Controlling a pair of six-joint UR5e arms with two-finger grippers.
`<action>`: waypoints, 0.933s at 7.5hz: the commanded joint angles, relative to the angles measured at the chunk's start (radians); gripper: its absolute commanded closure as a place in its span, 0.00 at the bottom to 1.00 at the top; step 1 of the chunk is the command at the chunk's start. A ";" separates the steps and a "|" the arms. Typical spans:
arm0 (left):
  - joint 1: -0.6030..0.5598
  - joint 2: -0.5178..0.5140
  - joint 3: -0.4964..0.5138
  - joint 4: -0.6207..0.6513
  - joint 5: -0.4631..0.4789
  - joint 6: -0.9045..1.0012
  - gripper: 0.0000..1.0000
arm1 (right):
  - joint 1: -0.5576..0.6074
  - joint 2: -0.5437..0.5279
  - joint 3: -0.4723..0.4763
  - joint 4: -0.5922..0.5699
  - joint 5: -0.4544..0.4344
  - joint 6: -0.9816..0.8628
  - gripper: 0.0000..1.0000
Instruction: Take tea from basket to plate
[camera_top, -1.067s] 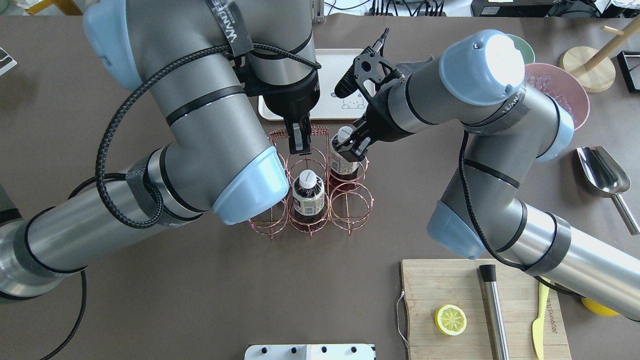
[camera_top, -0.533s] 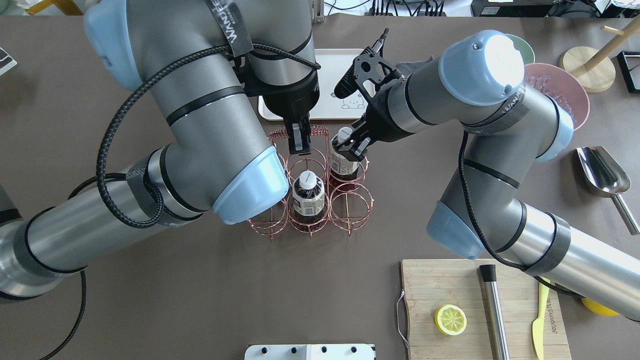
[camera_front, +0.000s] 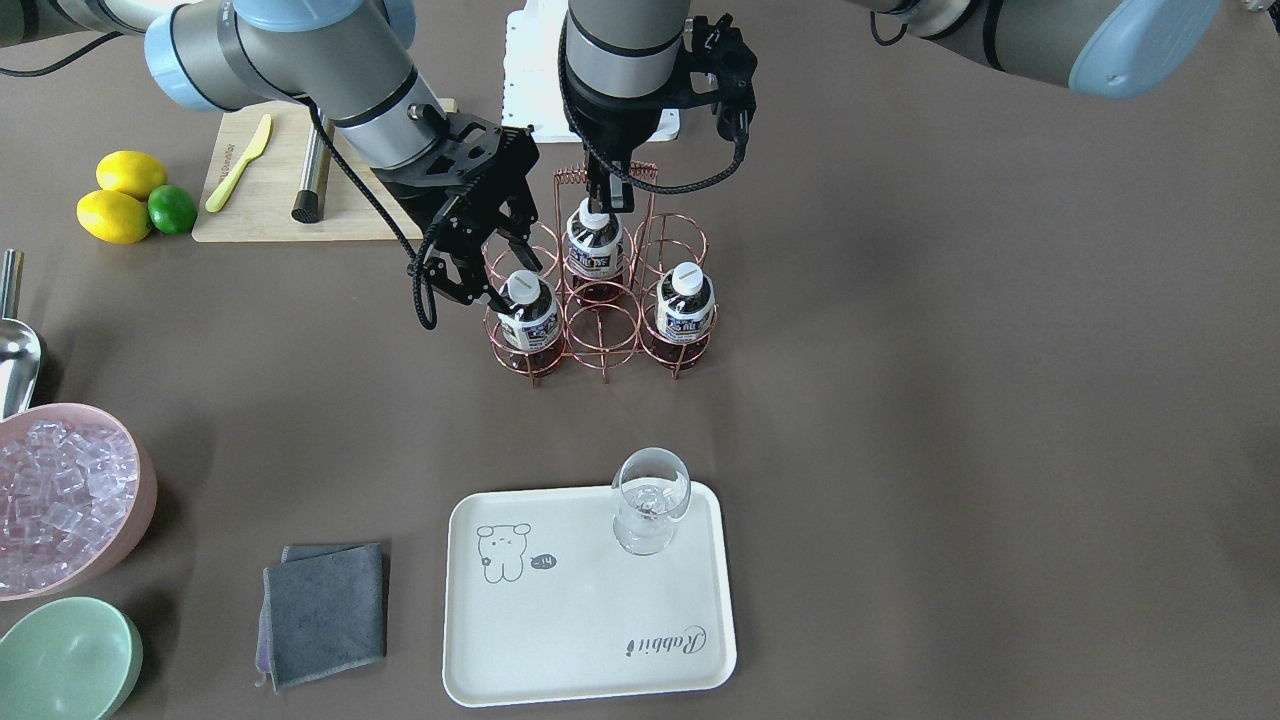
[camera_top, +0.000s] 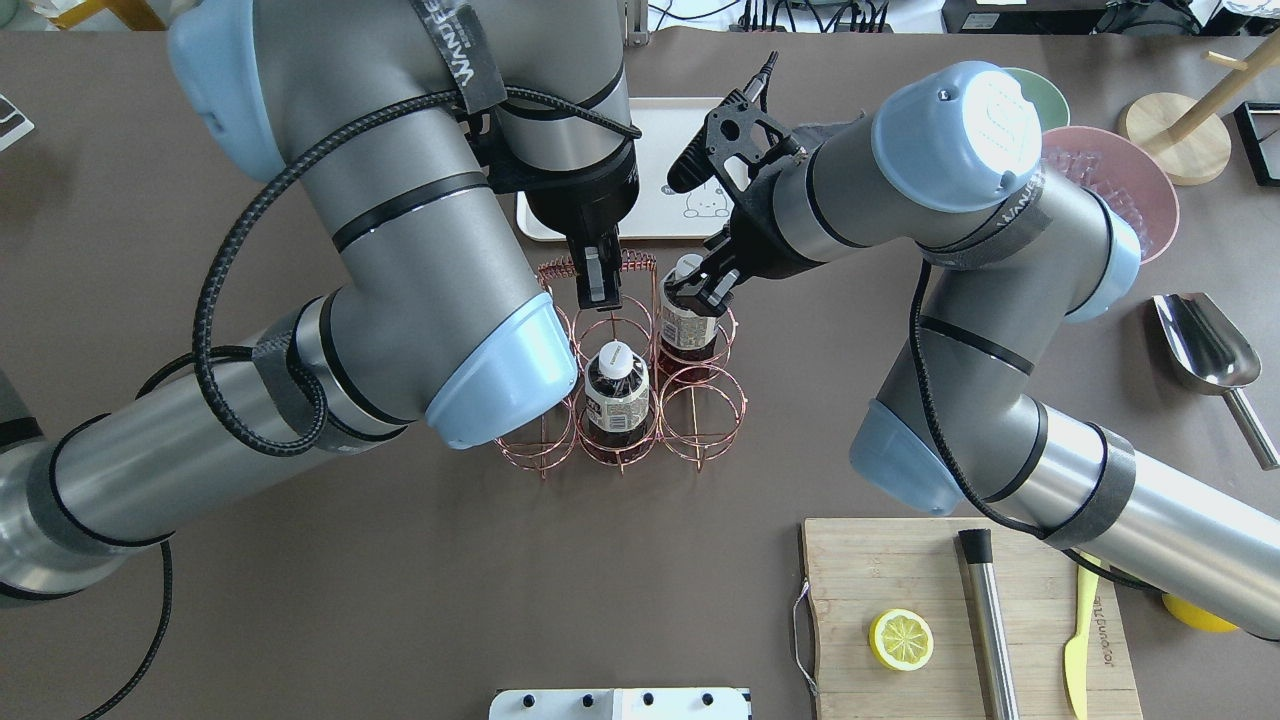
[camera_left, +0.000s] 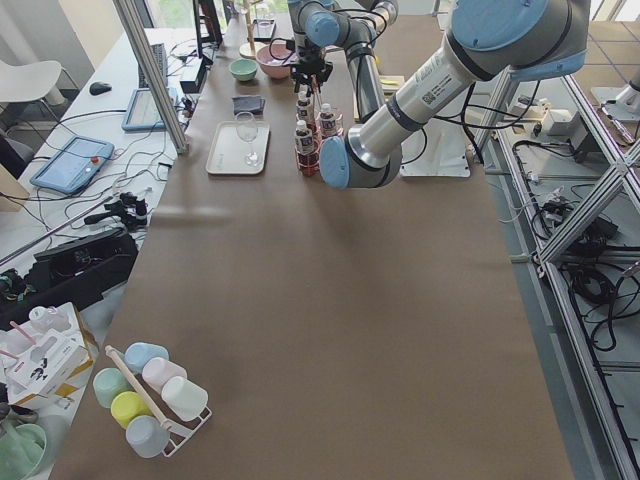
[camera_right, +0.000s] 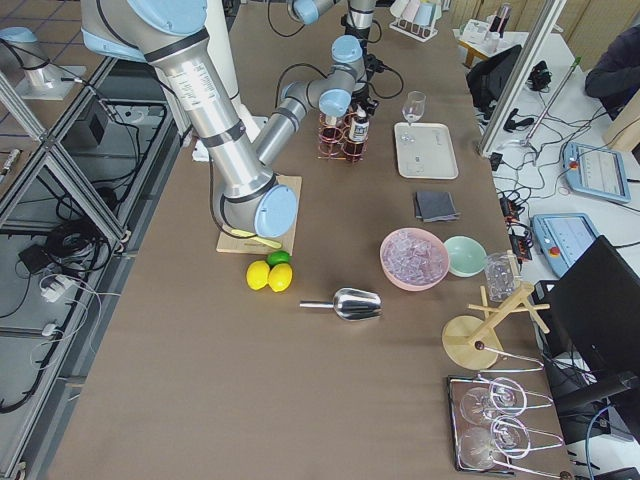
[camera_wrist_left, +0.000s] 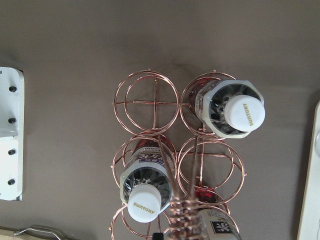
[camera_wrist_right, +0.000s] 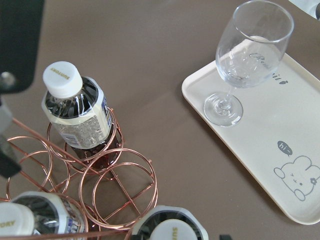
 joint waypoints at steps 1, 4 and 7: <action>0.000 0.000 0.000 -0.001 0.000 0.000 1.00 | 0.000 0.004 -0.024 0.041 -0.003 0.014 0.44; 0.000 0.000 -0.002 -0.001 0.000 0.000 1.00 | 0.000 0.002 -0.010 0.038 -0.001 0.022 0.97; 0.000 0.000 -0.002 0.000 0.000 0.000 1.00 | 0.000 -0.012 -0.004 0.052 0.002 0.020 1.00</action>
